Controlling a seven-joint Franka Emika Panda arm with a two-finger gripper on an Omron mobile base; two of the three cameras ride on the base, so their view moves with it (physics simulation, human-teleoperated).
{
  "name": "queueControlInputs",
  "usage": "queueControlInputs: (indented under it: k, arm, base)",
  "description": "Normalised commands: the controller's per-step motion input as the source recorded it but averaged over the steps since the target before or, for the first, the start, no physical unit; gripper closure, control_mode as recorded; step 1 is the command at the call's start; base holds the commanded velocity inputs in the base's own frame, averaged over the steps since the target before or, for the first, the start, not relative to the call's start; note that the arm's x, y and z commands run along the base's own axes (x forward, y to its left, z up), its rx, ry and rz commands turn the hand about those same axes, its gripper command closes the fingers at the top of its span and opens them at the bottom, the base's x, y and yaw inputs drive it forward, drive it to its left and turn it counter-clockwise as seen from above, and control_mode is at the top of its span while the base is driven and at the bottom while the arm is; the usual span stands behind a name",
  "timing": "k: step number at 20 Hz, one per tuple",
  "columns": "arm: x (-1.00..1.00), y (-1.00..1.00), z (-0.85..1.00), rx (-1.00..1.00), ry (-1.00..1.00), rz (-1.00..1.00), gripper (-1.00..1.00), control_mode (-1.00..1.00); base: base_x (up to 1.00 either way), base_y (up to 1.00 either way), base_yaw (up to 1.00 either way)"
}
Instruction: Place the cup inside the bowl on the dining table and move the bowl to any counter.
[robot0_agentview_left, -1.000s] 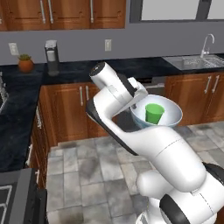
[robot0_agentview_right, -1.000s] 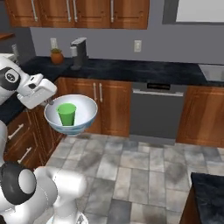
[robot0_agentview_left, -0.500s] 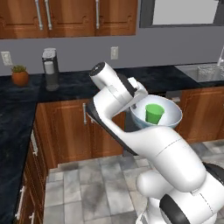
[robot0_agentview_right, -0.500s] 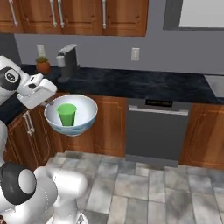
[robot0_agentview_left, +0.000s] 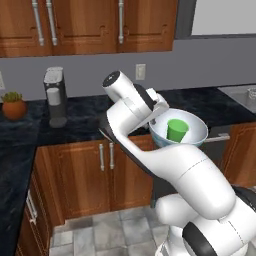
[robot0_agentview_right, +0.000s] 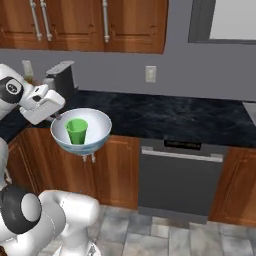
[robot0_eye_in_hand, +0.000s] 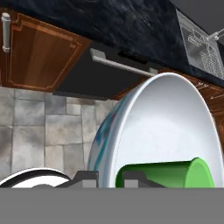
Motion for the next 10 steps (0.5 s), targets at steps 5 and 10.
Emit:
queueControlInputs:
  k: [5, 10]
  arm:
    - [0.0, 0.0, 0.0, 0.0, 0.0, 0.0, 1.0, 1.0]
    - [0.0, 0.0, 0.0, 0.0, 0.0, 0.0, 1.0, 1.0]
  base:
    - [0.96, -0.11, 0.0]
    - [0.75, -0.14, 0.0]
